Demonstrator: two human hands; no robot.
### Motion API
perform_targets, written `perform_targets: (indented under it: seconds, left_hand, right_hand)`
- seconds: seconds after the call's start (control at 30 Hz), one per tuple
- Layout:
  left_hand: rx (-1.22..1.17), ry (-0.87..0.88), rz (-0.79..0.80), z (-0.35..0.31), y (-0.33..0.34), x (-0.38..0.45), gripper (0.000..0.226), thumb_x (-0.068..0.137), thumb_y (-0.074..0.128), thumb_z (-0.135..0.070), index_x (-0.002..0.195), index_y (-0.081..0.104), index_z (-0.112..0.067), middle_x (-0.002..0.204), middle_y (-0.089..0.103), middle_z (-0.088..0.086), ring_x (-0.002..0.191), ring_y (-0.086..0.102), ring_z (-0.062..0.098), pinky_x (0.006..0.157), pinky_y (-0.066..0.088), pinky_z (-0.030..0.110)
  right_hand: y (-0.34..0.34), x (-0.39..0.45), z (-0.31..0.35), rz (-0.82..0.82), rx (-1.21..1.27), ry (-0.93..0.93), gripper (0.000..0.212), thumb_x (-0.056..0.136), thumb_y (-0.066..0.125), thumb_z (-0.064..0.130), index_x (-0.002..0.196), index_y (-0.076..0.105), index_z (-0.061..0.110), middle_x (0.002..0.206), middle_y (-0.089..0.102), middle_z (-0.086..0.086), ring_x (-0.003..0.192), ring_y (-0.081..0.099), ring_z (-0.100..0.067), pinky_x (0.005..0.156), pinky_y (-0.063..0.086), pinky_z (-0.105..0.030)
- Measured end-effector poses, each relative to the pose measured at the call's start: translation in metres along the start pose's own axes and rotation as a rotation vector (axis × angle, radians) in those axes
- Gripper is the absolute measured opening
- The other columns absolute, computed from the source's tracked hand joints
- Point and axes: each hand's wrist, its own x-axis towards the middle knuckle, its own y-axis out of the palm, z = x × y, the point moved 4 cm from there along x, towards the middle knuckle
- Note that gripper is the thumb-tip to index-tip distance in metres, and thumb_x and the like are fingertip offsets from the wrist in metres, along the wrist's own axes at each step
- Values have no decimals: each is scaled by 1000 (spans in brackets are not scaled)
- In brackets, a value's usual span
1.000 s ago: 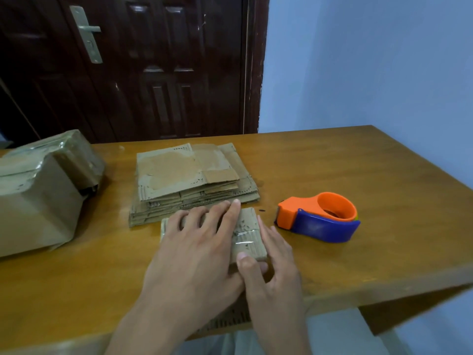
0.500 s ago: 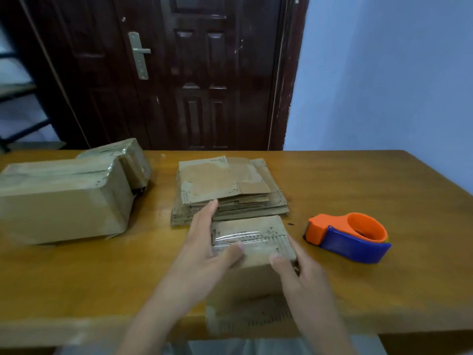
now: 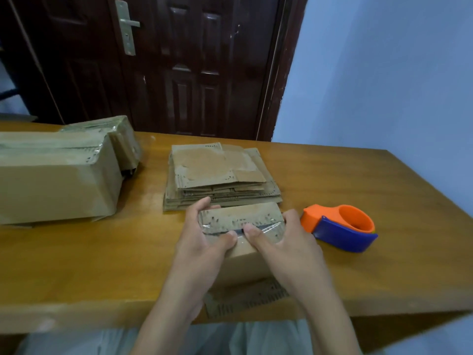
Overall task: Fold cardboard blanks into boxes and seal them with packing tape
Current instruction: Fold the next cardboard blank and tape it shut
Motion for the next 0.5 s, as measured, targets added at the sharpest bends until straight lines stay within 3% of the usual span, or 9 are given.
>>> perform_targets:
  seconds: [0.1,0.2,0.37,0.5]
  left_hand:
    - [-47,-14,57,4,-1,4,63,96,70,-2,137,49,-45,134,61,-18,111,70,19,89,63,40]
    - [-60,-14,101,3,-4,6,61,97,67,-2,138,50,-43,136,58,-23,117,64,12,88,58,30]
    - [-136,-93,207,6,-11,9,55,98,61,-1,131,61,-46,125,72,-11,99,76,14,69,60,28]
    - [-154,-64,254,7,-13,5,48,98,59,-8,129,63,-43,117,78,-3,102,76,20,73,58,33]
  right_hand:
    - [-4,7,-11,15,66,-9,38,90,66,63,107,55,30,97,69,14,97,67,-14,88,56,-43]
    - [-12,11,-22,61,170,-57,19,96,67,49,99,64,31,92,76,13,85,68,-1,83,58,-43]
    - [-12,17,-24,136,201,-61,10,102,61,44,96,62,36,100,77,14,94,71,-6,85,61,-45]
    - [-9,18,-22,117,159,-43,17,103,53,42,94,53,28,93,72,6,93,65,-21,85,53,-49]
